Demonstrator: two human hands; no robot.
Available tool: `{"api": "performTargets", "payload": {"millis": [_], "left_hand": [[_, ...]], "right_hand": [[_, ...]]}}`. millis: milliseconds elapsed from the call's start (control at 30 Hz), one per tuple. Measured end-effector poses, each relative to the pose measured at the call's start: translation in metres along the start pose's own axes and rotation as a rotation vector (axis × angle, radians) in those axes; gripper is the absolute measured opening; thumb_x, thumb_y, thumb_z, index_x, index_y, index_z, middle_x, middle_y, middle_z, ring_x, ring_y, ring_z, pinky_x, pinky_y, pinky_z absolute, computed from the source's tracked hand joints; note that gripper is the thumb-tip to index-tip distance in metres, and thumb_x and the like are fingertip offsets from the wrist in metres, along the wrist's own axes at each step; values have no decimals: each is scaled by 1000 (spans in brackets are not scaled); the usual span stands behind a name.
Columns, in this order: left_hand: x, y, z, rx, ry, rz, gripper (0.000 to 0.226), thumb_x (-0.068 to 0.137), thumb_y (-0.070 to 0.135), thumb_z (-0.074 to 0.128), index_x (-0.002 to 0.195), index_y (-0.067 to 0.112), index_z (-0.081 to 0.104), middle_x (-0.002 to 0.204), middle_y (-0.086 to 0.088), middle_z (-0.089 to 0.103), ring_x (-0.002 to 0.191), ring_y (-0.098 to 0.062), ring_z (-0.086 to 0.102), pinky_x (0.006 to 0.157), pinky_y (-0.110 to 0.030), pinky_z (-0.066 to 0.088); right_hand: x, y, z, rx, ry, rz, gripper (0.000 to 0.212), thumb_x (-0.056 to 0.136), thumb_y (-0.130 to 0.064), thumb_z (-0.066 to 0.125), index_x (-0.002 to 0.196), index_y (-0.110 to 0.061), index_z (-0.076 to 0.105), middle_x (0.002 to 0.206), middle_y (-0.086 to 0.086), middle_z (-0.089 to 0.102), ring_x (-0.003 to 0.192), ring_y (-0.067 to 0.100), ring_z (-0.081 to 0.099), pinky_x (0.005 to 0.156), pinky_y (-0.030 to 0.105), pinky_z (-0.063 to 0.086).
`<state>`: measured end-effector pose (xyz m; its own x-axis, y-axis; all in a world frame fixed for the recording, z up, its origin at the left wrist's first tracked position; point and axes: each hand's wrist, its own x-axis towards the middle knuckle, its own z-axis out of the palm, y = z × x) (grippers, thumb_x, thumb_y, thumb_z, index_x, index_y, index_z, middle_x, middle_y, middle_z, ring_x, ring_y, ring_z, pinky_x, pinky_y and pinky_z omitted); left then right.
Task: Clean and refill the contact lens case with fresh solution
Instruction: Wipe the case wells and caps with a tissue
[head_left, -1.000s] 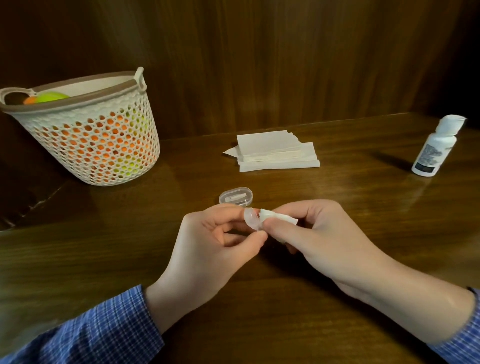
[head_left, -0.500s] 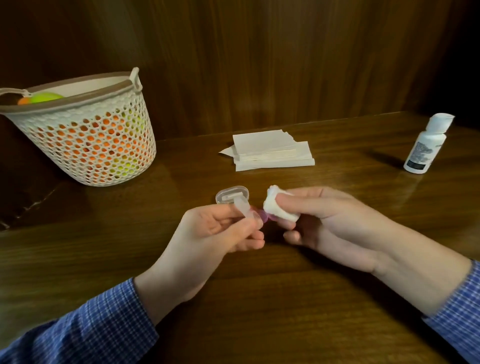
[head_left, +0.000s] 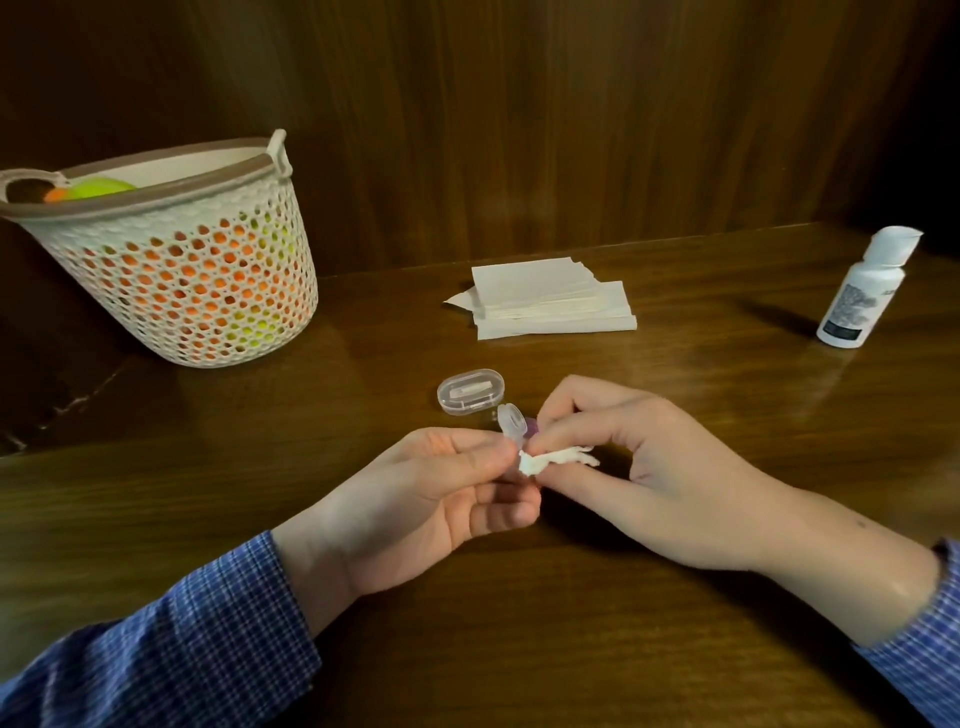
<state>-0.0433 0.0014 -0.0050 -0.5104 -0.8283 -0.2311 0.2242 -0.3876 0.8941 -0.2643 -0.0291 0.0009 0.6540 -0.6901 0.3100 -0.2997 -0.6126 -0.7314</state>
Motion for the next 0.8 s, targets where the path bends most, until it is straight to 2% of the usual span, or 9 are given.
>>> {"api": "performTargets", "payload": {"millis": [167,300,367,467,567,667,733,800], "left_hand": [[0,-6,0,84,48,71,28,97,15,58,112,-2,74,96,-11,71,85,-15,68,76,-23,59],[-1,-6,-1,114,38,92,28,98,15,57,113,-2,74,95,-11,70,86,-15,67,76,-24,58],[0,-6,-1,114,17,87,29,98,16,58,115,-2,73,95,-10,69,86,-15,66,77,-24,57],[0,-5,-1,75,-36,61,31,97,20,61,117,-1,72,95,-10,69,86,-14,67,77,-24,58],[1,-3,-4,-10,-83,30,29,97,22,63,113,-1,71,95,-8,70,85,-14,68,77,-25,59],[0,0,-7,-51,-91,18,25,96,22,68,110,2,72,101,-9,70,89,-16,69,80,-27,59],[0,1,-8,-76,-94,8,29,94,21,72,116,1,73,105,-11,71,93,-18,70,82,-29,59],[0,0,-8,-62,-85,7,35,94,22,72,122,0,71,105,-12,72,92,-18,71,82,-29,59]], "right_hand": [[0,-2,2,-7,-1,38,14,91,-27,75,99,-36,81,97,-14,65,98,10,64,83,20,52],[-1,-3,5,-72,-26,-13,11,97,-27,68,99,-28,78,93,-11,61,90,14,60,77,36,53],[-1,-3,4,-93,-48,-30,11,98,-26,66,97,-26,77,92,-9,59,90,15,58,77,39,51],[0,-2,2,-40,-68,-21,10,97,-27,67,95,-26,76,91,-9,59,88,15,58,76,33,50],[1,-1,-8,139,-67,18,9,98,-27,68,95,-26,76,90,-8,64,82,11,61,74,24,49],[3,2,-18,312,41,21,12,99,-20,65,97,-20,77,86,-8,70,81,6,64,76,19,50],[3,4,-18,305,129,14,13,98,-17,66,101,-23,77,88,-10,74,87,7,69,78,18,52],[3,6,-14,171,202,-1,14,97,-19,69,103,-28,77,92,-13,76,95,12,71,81,18,53]]}}
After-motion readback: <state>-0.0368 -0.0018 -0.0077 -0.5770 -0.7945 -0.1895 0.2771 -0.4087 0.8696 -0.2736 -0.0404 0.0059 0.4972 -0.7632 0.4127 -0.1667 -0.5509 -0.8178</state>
